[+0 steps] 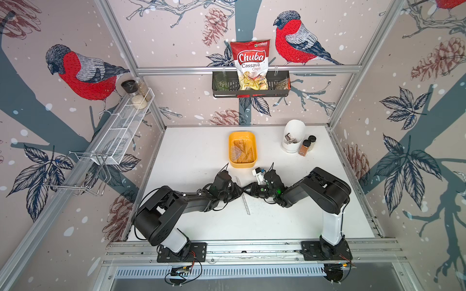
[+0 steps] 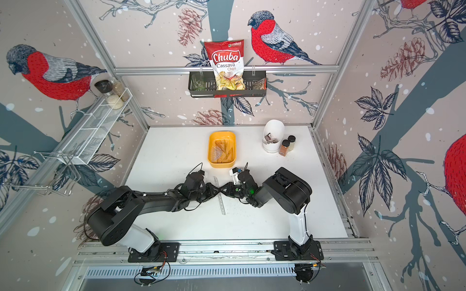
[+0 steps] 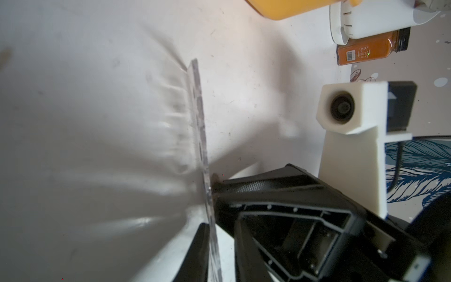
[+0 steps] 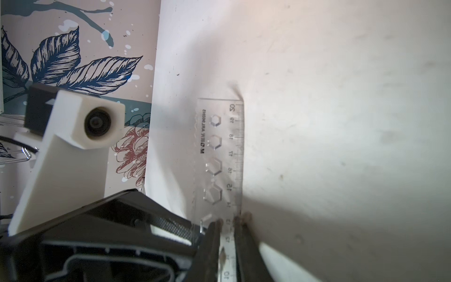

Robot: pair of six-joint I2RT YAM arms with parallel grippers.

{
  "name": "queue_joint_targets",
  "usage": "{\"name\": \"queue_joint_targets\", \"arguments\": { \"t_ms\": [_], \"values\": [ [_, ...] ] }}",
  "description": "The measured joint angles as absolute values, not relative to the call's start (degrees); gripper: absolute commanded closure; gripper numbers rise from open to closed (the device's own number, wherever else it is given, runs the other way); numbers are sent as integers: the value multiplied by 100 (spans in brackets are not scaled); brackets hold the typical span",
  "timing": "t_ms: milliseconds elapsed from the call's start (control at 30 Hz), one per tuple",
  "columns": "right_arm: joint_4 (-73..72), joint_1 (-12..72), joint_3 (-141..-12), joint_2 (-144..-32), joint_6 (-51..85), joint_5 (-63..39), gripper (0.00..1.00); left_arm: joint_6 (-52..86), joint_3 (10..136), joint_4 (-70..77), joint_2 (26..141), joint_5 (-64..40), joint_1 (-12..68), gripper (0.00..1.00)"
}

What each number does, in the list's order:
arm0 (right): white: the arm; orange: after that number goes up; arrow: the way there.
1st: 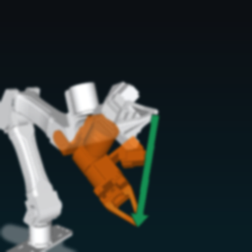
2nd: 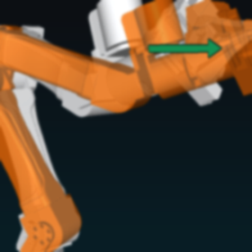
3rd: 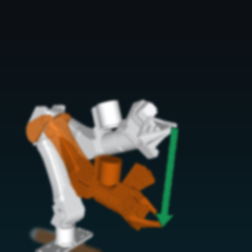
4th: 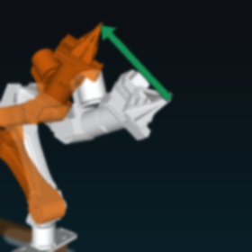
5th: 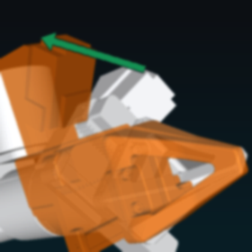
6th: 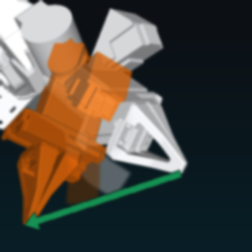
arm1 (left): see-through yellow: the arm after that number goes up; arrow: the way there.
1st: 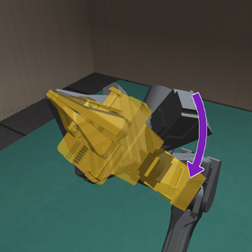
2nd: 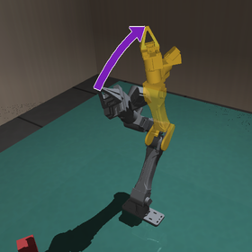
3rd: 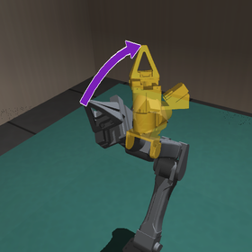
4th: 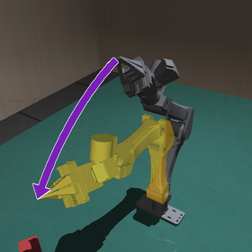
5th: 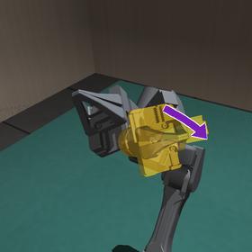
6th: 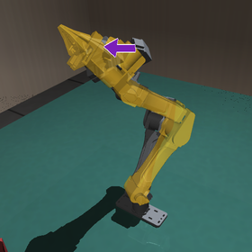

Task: Put the scattered rulers into the storage box
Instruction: Pick up the ruler from the center of the board, then place the ruler in the storage box.

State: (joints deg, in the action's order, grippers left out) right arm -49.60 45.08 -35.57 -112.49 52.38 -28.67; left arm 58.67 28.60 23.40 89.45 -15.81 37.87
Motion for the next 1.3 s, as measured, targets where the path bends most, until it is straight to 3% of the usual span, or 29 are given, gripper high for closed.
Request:
{"name": "queue_joint_targets", "arguments": {
  "t_ms": [100,433,667,833,1033,1300],
  "values": [
    [-4967,4508,-3489,-11198,5240,-2842,79,5843,2884,2346,8986,-1476,3789,100],
    [-4211,4418,-3409,-10689,5019,-2969,79,5688,3055,1516,8670,-1527,3830,100],
    [-2727,3953,-3245,-9231,4289,-2705,76,4856,4866,239,8401,-1621,3472,100],
    [-2185,3658,-3214,-8497,3833,-2550,75,4154,6726,-447,9382,-1789,2974,100],
    [-1999,3343,-3256,-8377,3553,-2617,75,3640,8877,-910,10868,-1988,2783,100],
    [-1973,2980,-3256,-8436,3444,-2974,75,3496,10154,-1299,12276,-2121,2692,100]
  ]
}}
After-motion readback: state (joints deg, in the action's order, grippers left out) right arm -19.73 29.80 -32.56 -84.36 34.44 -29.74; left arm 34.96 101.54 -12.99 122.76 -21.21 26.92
